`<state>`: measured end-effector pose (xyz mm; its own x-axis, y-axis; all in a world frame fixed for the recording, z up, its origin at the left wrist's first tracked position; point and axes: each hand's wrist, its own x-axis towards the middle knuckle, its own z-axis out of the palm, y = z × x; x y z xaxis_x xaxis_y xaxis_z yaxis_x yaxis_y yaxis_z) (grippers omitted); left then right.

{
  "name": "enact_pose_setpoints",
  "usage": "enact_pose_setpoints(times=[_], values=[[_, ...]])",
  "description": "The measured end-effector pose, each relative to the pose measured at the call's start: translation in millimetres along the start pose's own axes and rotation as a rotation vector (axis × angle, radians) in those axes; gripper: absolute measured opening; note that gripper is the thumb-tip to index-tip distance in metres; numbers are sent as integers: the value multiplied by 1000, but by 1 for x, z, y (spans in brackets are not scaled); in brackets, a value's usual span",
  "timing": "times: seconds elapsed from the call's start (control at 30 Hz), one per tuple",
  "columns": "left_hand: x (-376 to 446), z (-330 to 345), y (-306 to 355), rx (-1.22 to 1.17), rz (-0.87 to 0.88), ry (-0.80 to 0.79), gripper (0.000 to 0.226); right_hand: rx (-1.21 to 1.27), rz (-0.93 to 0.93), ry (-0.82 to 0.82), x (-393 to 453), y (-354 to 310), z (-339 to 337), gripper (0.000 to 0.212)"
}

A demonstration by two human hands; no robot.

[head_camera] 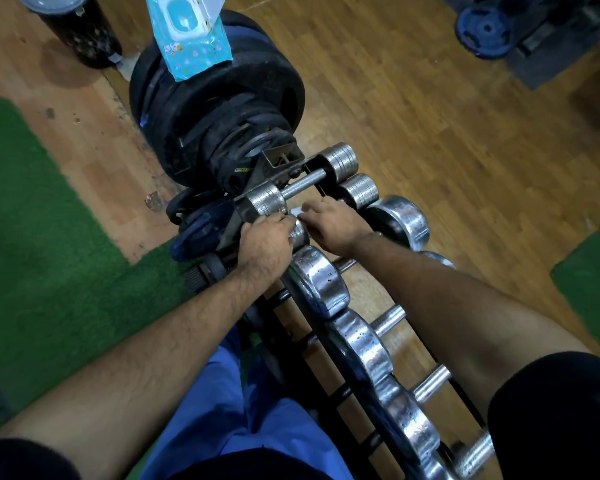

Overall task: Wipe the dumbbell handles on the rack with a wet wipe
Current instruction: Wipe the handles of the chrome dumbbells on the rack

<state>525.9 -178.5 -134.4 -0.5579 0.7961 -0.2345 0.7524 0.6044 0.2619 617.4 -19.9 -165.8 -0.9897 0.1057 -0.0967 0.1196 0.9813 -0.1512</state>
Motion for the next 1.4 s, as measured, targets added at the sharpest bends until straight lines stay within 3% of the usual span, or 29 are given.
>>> enact_pose_setpoints(times=[0.23,0.53,0.73,0.9,1.0,1.07,1.13,1.2,1.27,1.4], values=[[-1,4,3,35,-9,27,45,-153,-15,8,-12,-1,11,48],[-1,5,3,80,3,43,47,-207,-65,-158,-1,5,-8,38],[0,0,7,73,4,16,46,-296,160,-231,-4,29,-19,43],[1,4,13,75,10,43,43,-192,119,-274,-8,5,-4,44],[7,6,13,55,49,60,39,-153,302,-223,-13,22,-5,62],[13,5,14,44,49,58,34,-153,403,-228,-10,18,-9,58],[17,3,17,46,43,36,29,-134,368,-239,-8,5,-11,52],[19,2,21,51,42,11,27,-106,313,-255,-13,3,-10,61],[20,4,24,39,44,-8,26,-96,374,-226,-17,13,-10,66],[23,6,21,43,47,-23,19,-126,493,-218,-3,1,-12,44]])
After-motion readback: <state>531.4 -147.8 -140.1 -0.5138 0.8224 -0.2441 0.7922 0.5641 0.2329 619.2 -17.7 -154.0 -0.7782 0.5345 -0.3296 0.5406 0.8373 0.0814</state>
